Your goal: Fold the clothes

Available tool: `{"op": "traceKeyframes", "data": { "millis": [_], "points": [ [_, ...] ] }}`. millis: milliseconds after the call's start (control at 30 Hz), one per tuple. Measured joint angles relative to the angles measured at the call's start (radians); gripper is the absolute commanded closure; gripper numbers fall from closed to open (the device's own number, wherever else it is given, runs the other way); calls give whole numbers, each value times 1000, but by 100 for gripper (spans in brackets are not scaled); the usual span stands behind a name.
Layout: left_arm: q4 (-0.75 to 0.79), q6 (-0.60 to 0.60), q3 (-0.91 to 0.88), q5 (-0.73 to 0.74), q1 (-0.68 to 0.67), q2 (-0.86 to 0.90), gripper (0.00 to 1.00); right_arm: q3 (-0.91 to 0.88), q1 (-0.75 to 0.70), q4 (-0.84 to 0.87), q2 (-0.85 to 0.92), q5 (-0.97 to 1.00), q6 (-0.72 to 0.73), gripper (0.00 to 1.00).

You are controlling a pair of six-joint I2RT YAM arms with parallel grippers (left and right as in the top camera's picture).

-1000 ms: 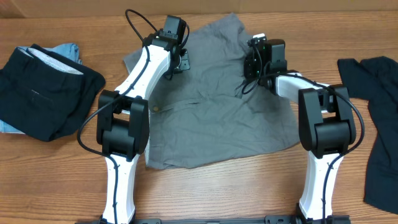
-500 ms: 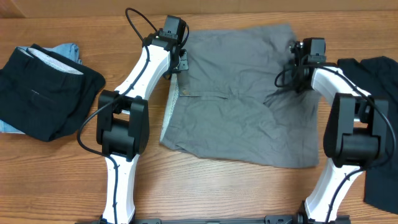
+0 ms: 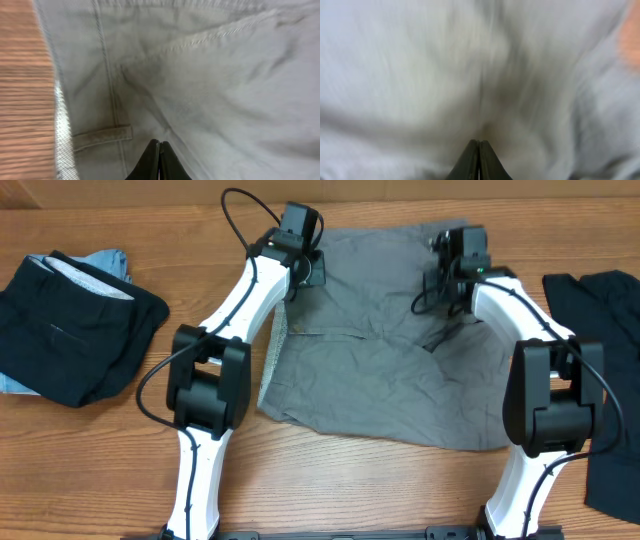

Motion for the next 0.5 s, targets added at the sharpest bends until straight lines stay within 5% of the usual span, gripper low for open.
{"op": "traceKeyframes", "data": {
  "millis": [500],
  "points": [
    [-18,49,24,14,4,89,96,49,-132,191,85,-153,10,96]
  ]
}}
